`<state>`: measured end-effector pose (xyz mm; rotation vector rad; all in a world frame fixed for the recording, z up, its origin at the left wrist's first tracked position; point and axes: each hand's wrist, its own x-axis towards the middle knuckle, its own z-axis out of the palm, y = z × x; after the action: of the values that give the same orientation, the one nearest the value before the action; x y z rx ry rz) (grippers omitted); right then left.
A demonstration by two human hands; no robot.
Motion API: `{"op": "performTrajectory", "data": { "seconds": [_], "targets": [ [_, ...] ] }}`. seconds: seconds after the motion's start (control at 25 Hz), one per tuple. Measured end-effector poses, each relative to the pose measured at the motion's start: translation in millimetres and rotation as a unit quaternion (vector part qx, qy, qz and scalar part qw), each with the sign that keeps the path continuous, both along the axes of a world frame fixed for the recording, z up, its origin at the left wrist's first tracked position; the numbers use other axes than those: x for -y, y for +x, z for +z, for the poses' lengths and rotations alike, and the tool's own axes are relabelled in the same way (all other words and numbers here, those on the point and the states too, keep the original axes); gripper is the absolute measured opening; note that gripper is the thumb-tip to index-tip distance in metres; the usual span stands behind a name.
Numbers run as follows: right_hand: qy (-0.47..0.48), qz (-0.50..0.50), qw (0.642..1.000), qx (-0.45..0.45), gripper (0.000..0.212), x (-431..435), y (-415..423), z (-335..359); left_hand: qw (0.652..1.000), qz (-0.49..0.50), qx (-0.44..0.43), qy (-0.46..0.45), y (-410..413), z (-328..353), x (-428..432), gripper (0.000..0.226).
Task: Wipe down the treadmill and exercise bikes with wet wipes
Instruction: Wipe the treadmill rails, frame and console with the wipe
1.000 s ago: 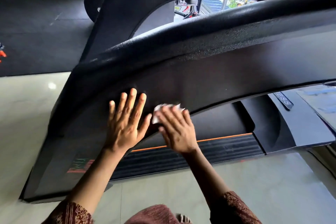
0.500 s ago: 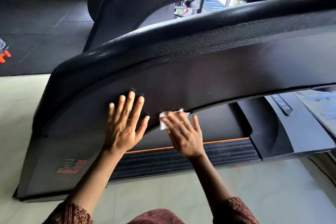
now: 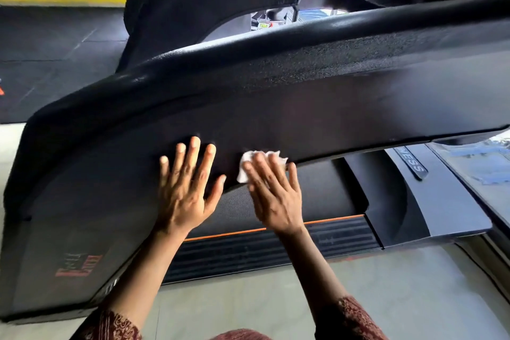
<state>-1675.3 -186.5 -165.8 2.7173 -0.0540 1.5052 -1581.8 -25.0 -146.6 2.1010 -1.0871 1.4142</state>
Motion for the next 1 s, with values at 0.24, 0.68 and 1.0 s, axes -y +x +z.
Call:
{"op": "performTrajectory", "data": {
  "seconds": [0.24, 0.68, 1.0],
  "targets": [
    [0.373, -0.093, 0.906, 0.175, 0.053, 13.5, 7.8, 52.3, 1.0, 0.014, -0.005, -0.004, -4.8, -1.1, 2.9, 0.066],
    [0.326, -0.106, 0.925, 0.164, 0.052, 37.0, -6.0, 55.8, 0.999, 0.013, -0.03, 0.006, -6.7, 1.8, -1.0, 0.066],
    [0.057, -0.048, 0.997, 0.01, 0.044, 24.9, -17.6, 7.3, 0.999, 0.003, -0.03, 0.012, -4.4, 6.6, -8.2, 0.065]
  ]
}}
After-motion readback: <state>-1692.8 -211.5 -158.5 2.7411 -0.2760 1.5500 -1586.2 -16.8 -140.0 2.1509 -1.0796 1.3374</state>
